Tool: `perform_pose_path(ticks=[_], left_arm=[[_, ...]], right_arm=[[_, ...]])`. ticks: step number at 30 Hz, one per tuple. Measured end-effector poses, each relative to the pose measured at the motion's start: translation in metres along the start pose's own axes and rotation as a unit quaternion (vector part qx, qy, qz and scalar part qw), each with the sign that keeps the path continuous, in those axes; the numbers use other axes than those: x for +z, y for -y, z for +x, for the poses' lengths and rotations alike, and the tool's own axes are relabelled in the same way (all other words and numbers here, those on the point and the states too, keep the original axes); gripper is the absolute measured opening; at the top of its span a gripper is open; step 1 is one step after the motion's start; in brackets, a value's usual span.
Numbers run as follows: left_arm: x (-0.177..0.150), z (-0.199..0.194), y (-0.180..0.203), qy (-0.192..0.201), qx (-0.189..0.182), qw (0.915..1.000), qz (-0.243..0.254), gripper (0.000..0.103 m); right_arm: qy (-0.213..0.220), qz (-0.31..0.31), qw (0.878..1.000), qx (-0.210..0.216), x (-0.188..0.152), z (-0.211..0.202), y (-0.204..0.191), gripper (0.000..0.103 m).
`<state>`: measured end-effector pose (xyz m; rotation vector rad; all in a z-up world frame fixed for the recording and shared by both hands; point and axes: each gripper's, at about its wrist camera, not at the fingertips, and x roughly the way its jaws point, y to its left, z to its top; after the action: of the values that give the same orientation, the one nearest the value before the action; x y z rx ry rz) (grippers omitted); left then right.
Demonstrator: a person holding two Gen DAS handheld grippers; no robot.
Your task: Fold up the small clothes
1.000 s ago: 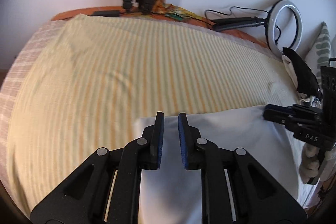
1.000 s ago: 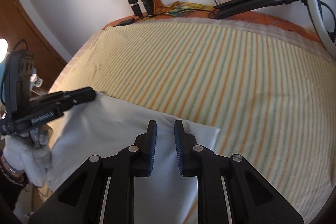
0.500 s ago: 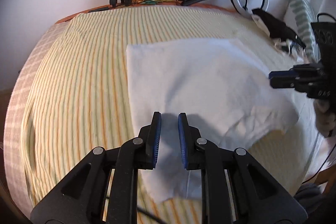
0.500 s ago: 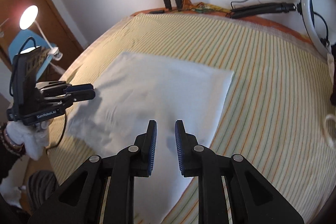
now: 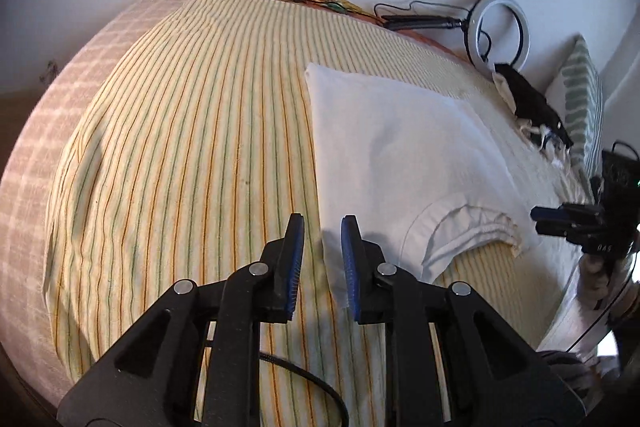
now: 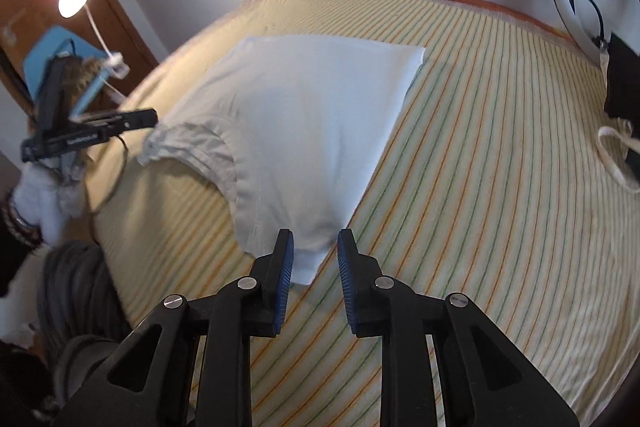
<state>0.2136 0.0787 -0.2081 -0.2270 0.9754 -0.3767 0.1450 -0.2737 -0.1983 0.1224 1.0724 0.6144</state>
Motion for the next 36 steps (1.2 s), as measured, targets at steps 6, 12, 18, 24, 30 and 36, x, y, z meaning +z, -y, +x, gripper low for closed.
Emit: perform_pose_path(ticks=[6,12,18,24,30,36], left_arm=[[0.025,0.015,-0.027,-0.021,-0.067,0.9926,-0.099,0.04],[0.044,0.035,-0.043,-0.042,-0.098,0.9833,-0.147,0.04],[0.057,0.056,-0.045,-0.057,-0.118,0.9773,-0.167,0.04],[0.069,0.069,-0.039,-0.06,-0.13,0.9743,-0.174,0.04],[0.076,0.075,-0.024,-0.061,-0.111,0.9799,-0.154,0.029],[0.078,0.072,-0.006,-0.043,-0.081,0.9879,-0.125,0.005]], right_arm=[[0.048,0.127,0.99,0.049,0.019,0.004,0.043,0.056],[0.048,0.187,0.978,0.073,0.024,0.023,0.066,0.054],[0.053,0.227,0.967,0.107,0.03,0.034,0.078,0.04],[0.052,0.243,0.959,0.133,0.039,0.048,0.083,0.036],[0.05,0.249,0.958,0.135,0.047,0.059,0.078,0.026],[0.043,0.209,0.973,0.087,0.058,0.052,0.059,0.01]])
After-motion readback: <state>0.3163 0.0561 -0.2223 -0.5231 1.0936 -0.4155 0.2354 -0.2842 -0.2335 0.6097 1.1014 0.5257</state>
